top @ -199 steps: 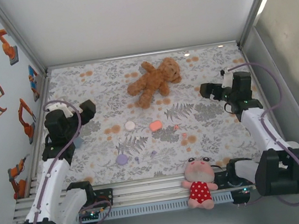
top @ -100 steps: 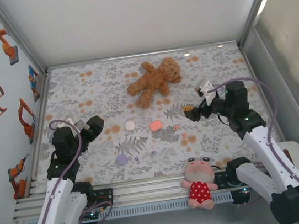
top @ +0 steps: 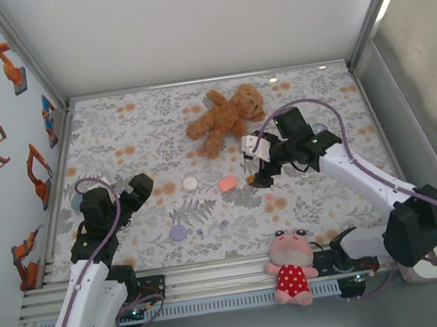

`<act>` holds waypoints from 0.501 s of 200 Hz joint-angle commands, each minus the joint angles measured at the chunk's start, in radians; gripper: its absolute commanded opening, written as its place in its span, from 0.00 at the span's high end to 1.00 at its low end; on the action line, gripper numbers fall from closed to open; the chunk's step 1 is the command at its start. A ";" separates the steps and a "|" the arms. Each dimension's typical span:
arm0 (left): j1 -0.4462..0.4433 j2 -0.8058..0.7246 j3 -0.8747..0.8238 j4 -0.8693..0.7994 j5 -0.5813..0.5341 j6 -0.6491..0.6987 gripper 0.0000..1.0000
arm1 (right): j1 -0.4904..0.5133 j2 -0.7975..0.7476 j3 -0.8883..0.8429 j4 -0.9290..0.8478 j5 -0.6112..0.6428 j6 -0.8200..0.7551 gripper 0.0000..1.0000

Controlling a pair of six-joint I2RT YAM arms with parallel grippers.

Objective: Insert wireless bluetooth earbuds into charging case

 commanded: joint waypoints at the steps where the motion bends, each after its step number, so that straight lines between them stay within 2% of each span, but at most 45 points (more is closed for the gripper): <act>1: -0.003 -0.038 0.014 -0.046 -0.029 0.006 0.04 | 0.030 0.068 0.058 -0.049 0.072 -0.099 0.01; 33: -0.003 -0.063 0.017 -0.078 -0.053 0.015 0.04 | 0.066 0.192 0.134 -0.058 0.083 -0.129 0.01; 84: -0.003 -0.068 0.018 -0.090 -0.063 0.018 0.04 | 0.155 0.368 0.199 -0.051 0.181 -0.209 0.01; 100: -0.003 -0.067 0.021 -0.094 -0.066 0.023 0.04 | 0.176 0.420 0.226 -0.063 0.206 -0.229 0.06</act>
